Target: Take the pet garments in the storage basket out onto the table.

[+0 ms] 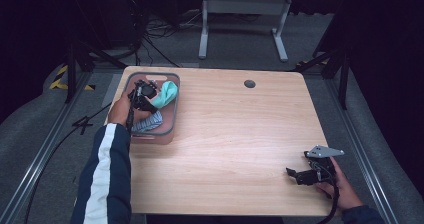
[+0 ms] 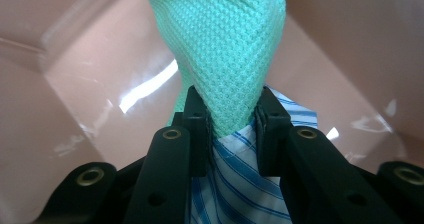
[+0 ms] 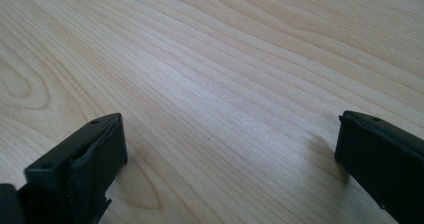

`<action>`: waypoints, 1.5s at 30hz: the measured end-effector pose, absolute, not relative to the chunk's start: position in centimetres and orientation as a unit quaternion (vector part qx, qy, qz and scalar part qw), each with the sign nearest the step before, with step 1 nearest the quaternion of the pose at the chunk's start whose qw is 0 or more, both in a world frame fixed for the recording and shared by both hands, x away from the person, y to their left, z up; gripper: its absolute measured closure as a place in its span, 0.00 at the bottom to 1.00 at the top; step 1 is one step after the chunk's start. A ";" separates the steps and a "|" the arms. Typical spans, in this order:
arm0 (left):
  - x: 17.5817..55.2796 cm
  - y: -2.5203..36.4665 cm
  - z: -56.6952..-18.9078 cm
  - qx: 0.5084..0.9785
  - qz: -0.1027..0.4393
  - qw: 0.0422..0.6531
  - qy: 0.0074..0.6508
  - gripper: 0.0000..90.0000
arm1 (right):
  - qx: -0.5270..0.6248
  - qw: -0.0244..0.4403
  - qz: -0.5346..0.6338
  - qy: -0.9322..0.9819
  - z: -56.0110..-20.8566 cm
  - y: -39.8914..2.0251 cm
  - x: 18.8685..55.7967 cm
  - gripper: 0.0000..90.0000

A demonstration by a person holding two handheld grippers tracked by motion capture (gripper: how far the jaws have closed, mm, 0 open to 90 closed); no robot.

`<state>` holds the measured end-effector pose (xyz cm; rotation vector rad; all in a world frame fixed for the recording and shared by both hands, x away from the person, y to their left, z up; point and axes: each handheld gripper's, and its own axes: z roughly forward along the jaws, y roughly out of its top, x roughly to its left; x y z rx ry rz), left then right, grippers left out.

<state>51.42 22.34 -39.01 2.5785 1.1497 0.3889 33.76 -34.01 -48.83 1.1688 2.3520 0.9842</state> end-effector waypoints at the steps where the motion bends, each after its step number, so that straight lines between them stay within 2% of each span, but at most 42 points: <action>1: 51.0 22.5 -38.3 0.890 0.144 0.162 0.401 0.81 | 0.410 0.168 0.346 0.827 -48.8 -34.0 33.8 0.01; 12: 49.2 23.6 -35.7 0.876 0.186 0.209 0.392 0.81 | 0.411 0.168 0.346 0.827 -48.8 -34.0 33.8 0.01; 16: 47.9 23.9 -34.6 0.857 0.201 0.265 0.393 0.81 | 0.411 0.168 0.346 0.827 -48.8 -34.0 33.8 0.01; 21: 46.8 23.5 -33.7 0.851 0.216 0.293 0.379 0.81 | 0.412 0.168 0.346 0.826 -48.8 -34.0 33.8 0.01; 34: 44.8 22.1 -31.9 0.853 0.248 0.303 0.343 0.81 | 0.411 0.169 0.346 0.827 -48.8 -34.0 33.8 0.01; 45: 43.9 19.6 -30.5 0.869 0.255 0.303 0.296 0.82 | 0.411 0.168 0.345 0.827 -48.8 -34.0 33.8 0.01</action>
